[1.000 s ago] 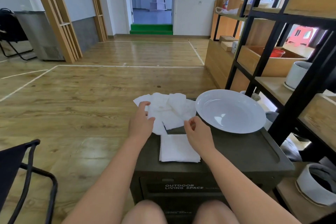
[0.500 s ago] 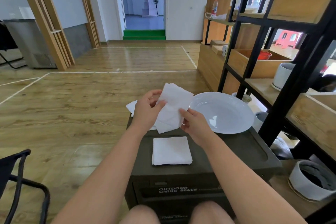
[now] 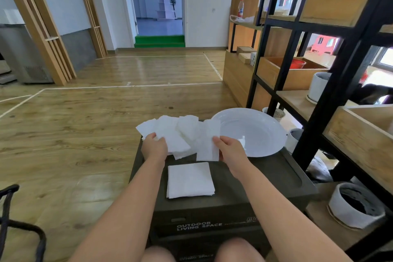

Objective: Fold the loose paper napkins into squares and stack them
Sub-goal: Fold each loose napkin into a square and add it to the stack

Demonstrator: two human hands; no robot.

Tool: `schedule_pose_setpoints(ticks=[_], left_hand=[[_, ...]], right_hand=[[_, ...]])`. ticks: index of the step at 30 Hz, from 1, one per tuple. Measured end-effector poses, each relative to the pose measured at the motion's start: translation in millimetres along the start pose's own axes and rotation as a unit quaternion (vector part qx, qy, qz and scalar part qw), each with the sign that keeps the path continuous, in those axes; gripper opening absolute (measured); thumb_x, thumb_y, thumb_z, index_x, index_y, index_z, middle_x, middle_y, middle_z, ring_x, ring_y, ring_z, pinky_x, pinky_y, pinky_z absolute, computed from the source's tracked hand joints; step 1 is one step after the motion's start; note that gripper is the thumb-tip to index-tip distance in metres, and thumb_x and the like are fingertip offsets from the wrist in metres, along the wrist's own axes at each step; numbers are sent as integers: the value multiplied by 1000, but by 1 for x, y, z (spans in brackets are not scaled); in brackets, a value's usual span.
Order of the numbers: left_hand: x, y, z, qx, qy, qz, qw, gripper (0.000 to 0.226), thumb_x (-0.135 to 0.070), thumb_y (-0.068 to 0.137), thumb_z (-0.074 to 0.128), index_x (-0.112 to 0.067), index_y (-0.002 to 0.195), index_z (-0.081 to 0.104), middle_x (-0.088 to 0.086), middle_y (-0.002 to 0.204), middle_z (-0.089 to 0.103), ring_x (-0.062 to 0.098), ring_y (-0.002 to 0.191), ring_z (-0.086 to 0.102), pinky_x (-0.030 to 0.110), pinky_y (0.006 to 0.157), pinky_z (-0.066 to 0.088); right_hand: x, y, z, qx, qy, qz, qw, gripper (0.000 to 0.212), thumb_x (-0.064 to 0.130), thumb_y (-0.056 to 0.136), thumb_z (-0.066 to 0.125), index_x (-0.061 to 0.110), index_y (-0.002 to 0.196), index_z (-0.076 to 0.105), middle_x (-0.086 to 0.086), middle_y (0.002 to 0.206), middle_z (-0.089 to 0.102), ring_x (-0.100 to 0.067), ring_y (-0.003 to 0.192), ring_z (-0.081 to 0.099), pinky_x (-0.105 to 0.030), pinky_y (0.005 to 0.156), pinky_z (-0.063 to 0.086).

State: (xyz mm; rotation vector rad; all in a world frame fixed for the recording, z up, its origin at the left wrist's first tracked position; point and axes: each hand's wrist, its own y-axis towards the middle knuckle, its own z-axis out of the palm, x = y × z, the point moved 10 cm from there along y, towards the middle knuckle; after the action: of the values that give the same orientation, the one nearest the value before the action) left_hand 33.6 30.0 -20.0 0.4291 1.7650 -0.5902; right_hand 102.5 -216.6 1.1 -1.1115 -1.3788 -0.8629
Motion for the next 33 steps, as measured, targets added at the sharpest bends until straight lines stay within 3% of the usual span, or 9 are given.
schedule_pose_setpoints(ticks=[5, 7, 9, 10, 12, 19, 24, 28, 33], left_hand=[[-39, -32, 14, 89, 68, 220, 969, 52, -37, 95, 52, -21, 142, 39, -3, 146, 40, 16, 134, 34, 35, 107, 31], [-47, -54, 38, 244, 56, 225, 942, 39, -44, 93, 51, -34, 131, 50, -14, 135, 49, 4, 122, 43, 25, 97, 36], [-52, -69, 43, 310, 114, 231, 915, 7, -43, 90, 58, -41, 95, 62, -21, 96, 60, -3, 89, 54, 13, 75, 41], [-54, -71, 42, 315, 133, 247, 907, 17, -39, 88, 62, -34, 73, 59, -18, 72, 54, 0, 67, 49, 9, 59, 39], [-53, -70, 34, 298, 132, 242, 914, 36, -33, 88, 63, -14, 62, 47, -4, 60, 39, 8, 53, 36, 11, 45, 32], [-2, -61, 6, 190, 52, 109, 974, 40, -31, 94, 55, 8, 87, 62, 25, 88, 64, 30, 77, 59, 34, 66, 38], [21, -63, -2, 133, 146, 121, 973, 43, -33, 91, 58, -16, 53, 48, -6, 54, 48, 14, 55, 46, 28, 53, 31], [22, -69, -9, 92, 205, 150, 963, 20, -38, 90, 60, -23, 78, 55, -11, 77, 56, 9, 75, 55, 24, 64, 40], [22, -72, -15, 64, 238, 178, 953, 22, -36, 94, 53, -17, 92, 64, -11, 79, 57, -3, 67, 47, 12, 55, 30]], right_hand=[[7, -9, 22, 130, -88, -25, 987, 32, 34, 95, 54, 8, 92, 70, -7, 95, 70, -22, 93, 65, -33, 87, 50], [11, -11, 30, 162, -179, -50, 969, 41, 38, 94, 54, -1, 86, 65, -11, 81, 62, -19, 74, 58, -27, 74, 45], [15, -12, 35, 178, -229, -66, 955, 42, 40, 93, 55, 2, 79, 65, -11, 74, 57, -12, 63, 51, -23, 65, 41], [17, -12, 35, 174, -227, -70, 956, 39, 41, 92, 56, 5, 80, 67, -11, 76, 60, -10, 64, 53, -23, 65, 43], [18, -10, 31, 145, -161, -56, 975, 32, 40, 89, 60, 10, 83, 71, -5, 81, 67, -11, 74, 61, -28, 73, 49], [-34, -10, 50, 116, 81, 108, 984, 11, 29, 93, 59, 24, 102, 62, 2, 109, 67, -18, 103, 61, -37, 88, 51], [-24, -11, 32, -28, -109, -23, 993, 28, 27, 93, 53, 17, 66, 52, 5, 67, 55, -9, 63, 51, -20, 55, 35], [-19, -18, 32, -64, -303, -76, 948, 36, 27, 91, 52, 14, 60, 39, 2, 57, 39, -9, 54, 36, -24, 49, 27], [-21, -25, 29, -91, -347, -86, 930, 41, 30, 93, 50, 16, 58, 32, 2, 57, 36, -8, 54, 33, -25, 48, 22]])
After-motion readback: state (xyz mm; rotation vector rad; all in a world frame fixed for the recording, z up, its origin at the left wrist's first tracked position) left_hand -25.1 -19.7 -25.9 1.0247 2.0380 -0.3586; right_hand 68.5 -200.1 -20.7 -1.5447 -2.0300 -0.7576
